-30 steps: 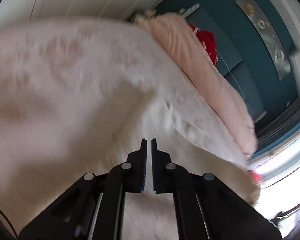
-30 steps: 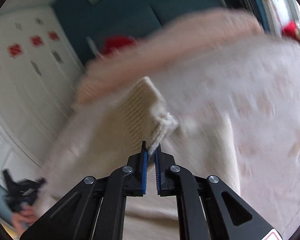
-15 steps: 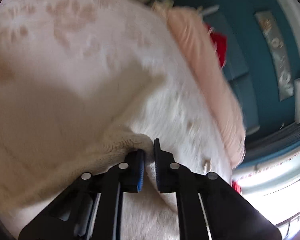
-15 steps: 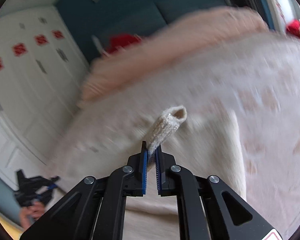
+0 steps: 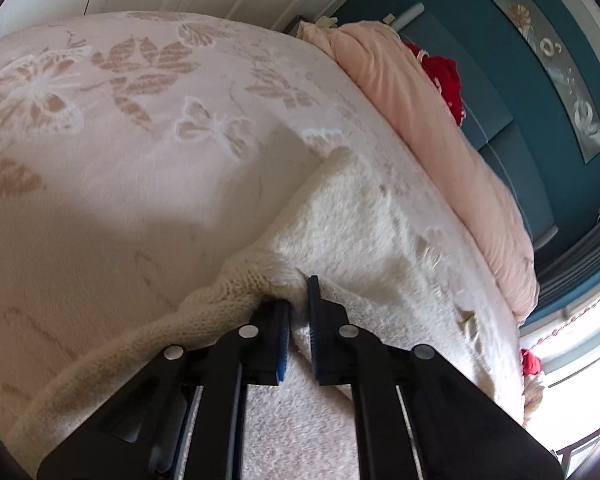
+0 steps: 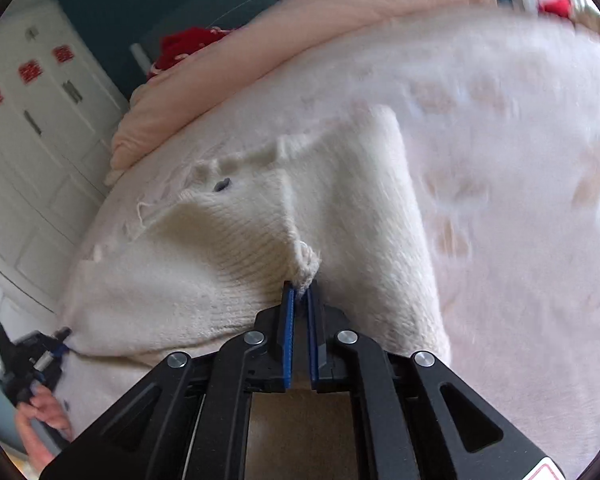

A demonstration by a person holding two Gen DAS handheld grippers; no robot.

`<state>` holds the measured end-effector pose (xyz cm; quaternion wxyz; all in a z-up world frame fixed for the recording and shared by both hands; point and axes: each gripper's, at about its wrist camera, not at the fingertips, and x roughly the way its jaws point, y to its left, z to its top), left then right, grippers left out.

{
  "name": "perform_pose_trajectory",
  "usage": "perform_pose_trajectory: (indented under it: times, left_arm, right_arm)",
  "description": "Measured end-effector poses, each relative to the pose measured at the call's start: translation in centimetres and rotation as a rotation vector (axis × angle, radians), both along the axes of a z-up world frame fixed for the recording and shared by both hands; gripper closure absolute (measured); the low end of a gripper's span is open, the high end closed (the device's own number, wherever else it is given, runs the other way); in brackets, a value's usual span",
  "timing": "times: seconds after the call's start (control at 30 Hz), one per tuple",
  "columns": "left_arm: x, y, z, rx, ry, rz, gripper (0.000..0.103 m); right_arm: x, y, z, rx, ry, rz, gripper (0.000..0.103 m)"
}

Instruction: Fold small clothes

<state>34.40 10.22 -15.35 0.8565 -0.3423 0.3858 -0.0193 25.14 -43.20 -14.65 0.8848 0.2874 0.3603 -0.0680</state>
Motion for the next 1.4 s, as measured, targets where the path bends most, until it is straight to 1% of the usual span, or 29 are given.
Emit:
perform_pose_trajectory:
  times: [0.07,0.13,0.17,0.2,0.23,0.3,0.33,0.37,0.4,0.43,0.47,0.5,0.57,0.6,0.63,0.7,0.77,0.8,0.9,0.97,1.0,1.03,1.1,1.13,1.2,1.27,1.33,1.37,1.4]
  left_arm:
    - [-0.1,0.0,0.0,0.002,0.0,-0.001,0.095]
    - [-0.1,0.0,-0.1,0.003,0.0,0.001,0.095]
    - [-0.1,0.0,-0.2,0.008,0.0,0.0,0.095]
    - [0.0,-0.1,-0.2,0.012,0.001,-0.001,0.095]
    - [0.0,-0.1,-0.2,0.017,0.002,-0.003,0.095]
    - [0.1,-0.1,-0.2,0.017,0.003,-0.005,0.095]
    - [0.1,-0.1,-0.2,0.015,0.003,-0.006,0.095]
    - [0.1,0.0,-0.3,0.014,0.003,-0.007,0.095]
    - [0.1,-0.1,-0.3,0.015,0.002,-0.008,0.094]
    - [0.1,-0.1,-0.3,0.017,0.002,-0.008,0.095]
    - [0.1,-0.1,-0.3,0.018,0.001,-0.008,0.095]
    - [0.1,-0.1,-0.2,0.019,-0.001,-0.008,0.095]
    - [0.2,-0.1,-0.3,0.018,-0.004,-0.009,0.095]
    - [0.2,-0.1,-0.3,0.019,-0.005,-0.01,0.095]
    - [0.2,-0.1,-0.3,0.021,-0.006,-0.012,0.094]
    - [0.2,-0.2,-0.3,0.026,-0.006,-0.016,0.094]
    - [0.3,-0.2,-0.4,0.029,-0.005,-0.021,0.094]
    - [0.2,-0.2,-0.4,0.028,-0.006,-0.024,0.094]
    - [0.3,-0.2,-0.4,0.029,-0.006,-0.025,0.094]
    - [0.2,-0.4,-0.3,0.042,-0.006,-0.027,0.092]
    - [0.1,-0.5,-0.1,0.042,0.0,-0.028,0.091]
    - [-0.2,-0.4,0.2,0.032,0.006,-0.022,0.09]
    - [-1.4,-0.2,1.4,-0.041,0.005,-0.001,0.083]
    - [-2.3,-0.2,2.3,-0.078,-0.01,0.007,0.077]
    - [-3.2,-0.6,3.5,-0.068,-0.036,0.009,0.069]
    - [-2.8,-1.0,4.0,-0.038,-0.053,-0.009,0.061]
    - [-1.8,-1.1,3.0,-0.007,-0.028,-0.013,0.061]
    - [-1.1,-0.8,1.6,-0.002,0.015,-0.016,0.063]
    - [-0.8,-0.5,0.4,-0.016,0.036,-0.025,0.067]
  right_arm:
    - [-0.5,0.1,1.6,-0.005,-0.04,0.002,0.097]
    - [-0.2,0.5,2.8,-0.028,-0.064,0.017,0.085]
    - [0.2,0.3,2.9,-0.037,-0.055,0.014,0.074]
    - [0.8,-0.1,2.9,-0.049,-0.041,-0.007,0.061]
    - [1.3,-0.5,2.6,-0.056,-0.024,-0.027,0.056]
    - [2.9,-0.9,1.1,-0.03,0.026,-0.04,0.054]
    - [3.4,-1.2,1.0,-0.028,0.026,-0.035,0.055]
    - [3.7,-1.0,1.2,-0.037,0.028,-0.027,0.074]
    - [4.1,-0.7,1.7,-0.03,0.016,0.011,0.098]
    - [4.3,-0.3,2.4,-0.013,0.003,0.033,0.099]
    - [4.0,-0.1,3.6,-0.013,-0.034,0.032,0.1]
    - [3.2,0.3,5.4,-0.027,-0.109,0.039,0.1]
    - [2.0,0.8,7.8,-0.068,-0.199,0.024,0.1]
    - [1.3,0.4,8.3,-0.067,-0.239,0.003,0.1]
    - [1.1,0.0,8.0,-0.068,-0.24,-0.016,0.1]
    - [2.5,-1.5,4.7,-0.066,-0.116,-0.041,0.1]
    - [3.8,-2.3,1.0,-0.015,0.028,-0.044,0.1]
    - [3.4,-2.4,0.8,0.004,0.01,-0.048,0.1]
    - [2.0,-1.5,3.1,-0.009,-0.078,-0.041,0.099]
    - [1.3,-0.3,4.8,-0.054,-0.116,-0.04,0.097]
    - [1.0,0.5,5.7,-0.077,-0.144,-0.032,0.093]
    - [0.8,1.0,6.0,-0.077,-0.159,-0.019,0.093]
    - [0.9,2.7,6.8,-0.085,-0.181,0.029,0.093]
    - [1.2,3.5,7.2,-0.107,-0.189,0.04,0.093]
    - [0.5,4.4,7.7,-0.158,-0.211,0.036,0.093]
    - [0.9,4.4,7.0,-0.119,-0.183,0.066,0.093]
    - [1.6,4.2,5.1,-0.103,-0.123,0.076,0.094]
    - [2.2,3.5,3.3,-0.104,-0.048,0.067,0.095]
    - [2.3,3.0,2.2,-0.106,0.001,0.054,0.103]
